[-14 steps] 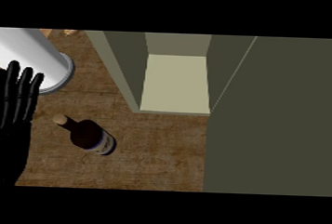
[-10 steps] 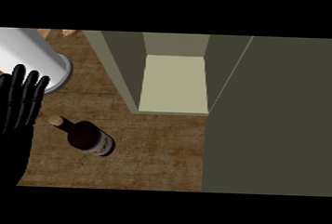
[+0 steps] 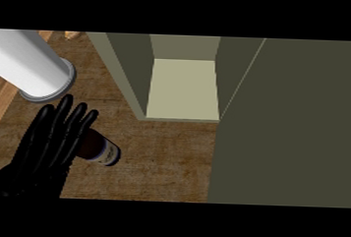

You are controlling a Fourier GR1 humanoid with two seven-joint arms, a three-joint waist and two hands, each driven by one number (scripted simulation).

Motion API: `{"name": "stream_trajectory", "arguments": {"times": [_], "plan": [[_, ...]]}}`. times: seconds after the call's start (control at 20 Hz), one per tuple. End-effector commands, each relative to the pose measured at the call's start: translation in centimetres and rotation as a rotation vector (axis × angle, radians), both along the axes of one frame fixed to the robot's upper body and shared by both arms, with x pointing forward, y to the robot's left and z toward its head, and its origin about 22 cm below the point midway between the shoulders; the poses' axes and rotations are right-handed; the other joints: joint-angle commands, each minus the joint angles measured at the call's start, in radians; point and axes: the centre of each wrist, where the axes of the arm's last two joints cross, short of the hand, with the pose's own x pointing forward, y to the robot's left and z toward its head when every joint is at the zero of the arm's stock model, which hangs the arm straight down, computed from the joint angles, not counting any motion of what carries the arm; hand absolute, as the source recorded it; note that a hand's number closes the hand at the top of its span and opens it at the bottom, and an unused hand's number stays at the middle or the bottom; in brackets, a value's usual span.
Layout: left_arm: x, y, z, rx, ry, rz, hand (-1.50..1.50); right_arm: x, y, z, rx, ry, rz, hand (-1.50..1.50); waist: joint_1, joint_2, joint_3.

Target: Pick up the wine, place it into the cabinet and close the cabinet

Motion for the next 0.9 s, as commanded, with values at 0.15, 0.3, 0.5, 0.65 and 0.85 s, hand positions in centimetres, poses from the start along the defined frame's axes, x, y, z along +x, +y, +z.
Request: {"name": "stream_trajectory", "arguments": {"times": [0.15, 0.3, 0.5, 0.65, 0.85], "plan": [[-2.5, -3.4, 2.6, -0.034, 0.03, -0.036, -1.5, -2.7, -1.5, 3.6, -0.004, 0.015, 0.053, -1.5, -0.002, 0.001, 0.0], [-2.2, -4.0, 3.2, -0.027, 0.031, -0.028, -1.5, -2.0, -0.2, 3.0, 0.026, 0.016, 0.047, -1.5, 0.0, 0.002, 0.0], [-4.6, -4.7, 3.5, -0.032, 0.038, -0.051, -1.5, -3.4, -0.4, 3.3, 0.015, 0.011, 0.05, -1.5, -0.001, 0.0, 0.0], [-4.6, -5.5, 5.4, -0.03, 0.043, -0.046, -1.5, -2.7, -0.7, 4.5, 0.023, 0.019, 0.043, -1.5, -0.003, 0.001, 0.001], [-5.9, -6.0, 6.0, -0.065, 0.032, -0.031, -1.5, -3.0, 0.6, 4.8, 0.026, 0.02, 0.035, -1.5, 0.0, 0.0, 0.0]]}}
